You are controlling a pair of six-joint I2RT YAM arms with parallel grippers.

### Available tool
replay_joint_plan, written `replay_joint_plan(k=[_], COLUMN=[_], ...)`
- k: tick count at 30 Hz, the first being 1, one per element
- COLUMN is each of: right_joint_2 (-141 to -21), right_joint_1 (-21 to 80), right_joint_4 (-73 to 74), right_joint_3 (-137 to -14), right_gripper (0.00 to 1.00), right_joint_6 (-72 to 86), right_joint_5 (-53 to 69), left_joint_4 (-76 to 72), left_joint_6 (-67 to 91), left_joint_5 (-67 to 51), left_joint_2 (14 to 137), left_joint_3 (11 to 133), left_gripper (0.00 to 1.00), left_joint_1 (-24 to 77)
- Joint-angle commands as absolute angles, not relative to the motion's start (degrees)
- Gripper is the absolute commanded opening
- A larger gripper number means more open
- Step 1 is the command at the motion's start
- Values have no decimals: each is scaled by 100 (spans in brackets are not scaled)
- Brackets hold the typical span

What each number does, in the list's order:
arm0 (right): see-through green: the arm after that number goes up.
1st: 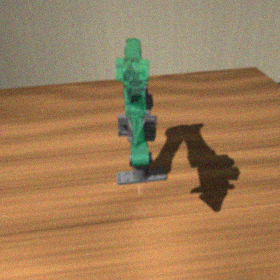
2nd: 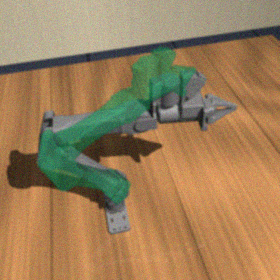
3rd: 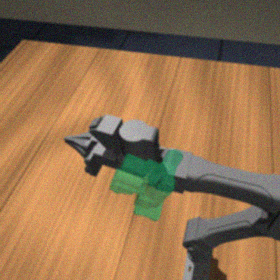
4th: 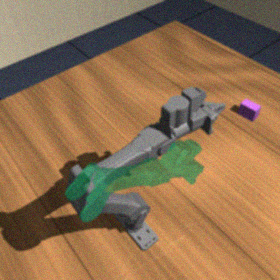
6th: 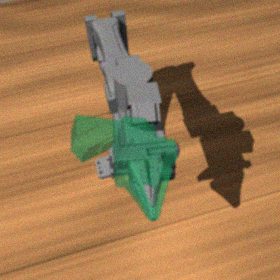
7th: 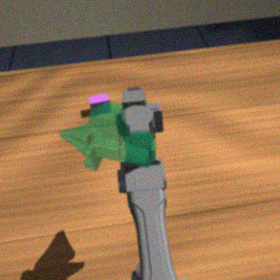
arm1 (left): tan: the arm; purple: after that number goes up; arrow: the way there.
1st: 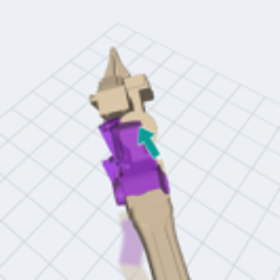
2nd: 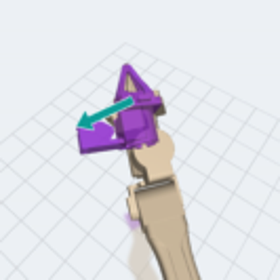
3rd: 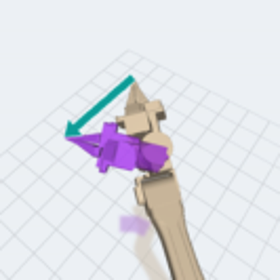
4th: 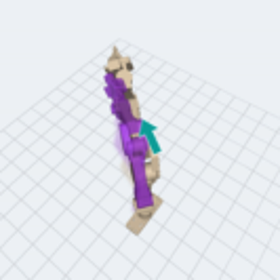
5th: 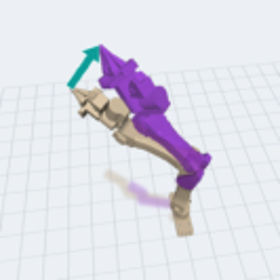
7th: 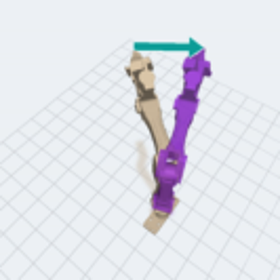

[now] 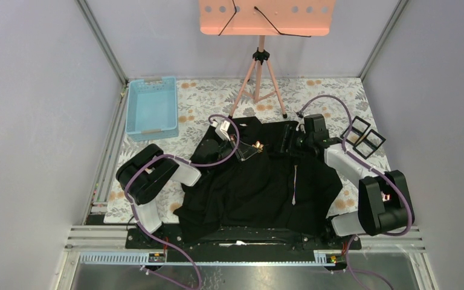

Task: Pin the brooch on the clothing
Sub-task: Pin the brooch to the clothes.

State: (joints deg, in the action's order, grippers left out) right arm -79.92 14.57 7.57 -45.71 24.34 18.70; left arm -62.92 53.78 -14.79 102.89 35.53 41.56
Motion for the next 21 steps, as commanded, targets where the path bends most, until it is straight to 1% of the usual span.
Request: replay_joint_plan(k=[1, 5, 9, 16, 21], right_joint_2=[-8286, -8511, -8724, -8767, -8718], right_joint_1=[1425, 1429, 1424, 1425, 1428], right_joint_4=[-276, -679, -756, -842, -1257], right_joint_3=[-4522, -4461, -4489, -4363, -4229], right_gripper=[64, 64, 64, 63, 63], right_joint_6=[2734, 2837, 2855, 2769, 2680], right_joint_5=[1999, 2110, 2260, 2417, 2782], left_joint_4=[-6803, -6832, -6847, -6825, -6820], left_joint_6=[5252, 5262, 5271, 5253, 5263], left_joint_5=[-1601, -1608, -1604, -1593, -1601], left_joint_2=[10107, 10105, 10084, 10028, 10046], left_joint_3=[3504, 3488, 3479, 3489, 3489], left_gripper=[0, 0, 0, 0, 0], left_joint_1=[4170, 4170, 4166, 4174, 4168])
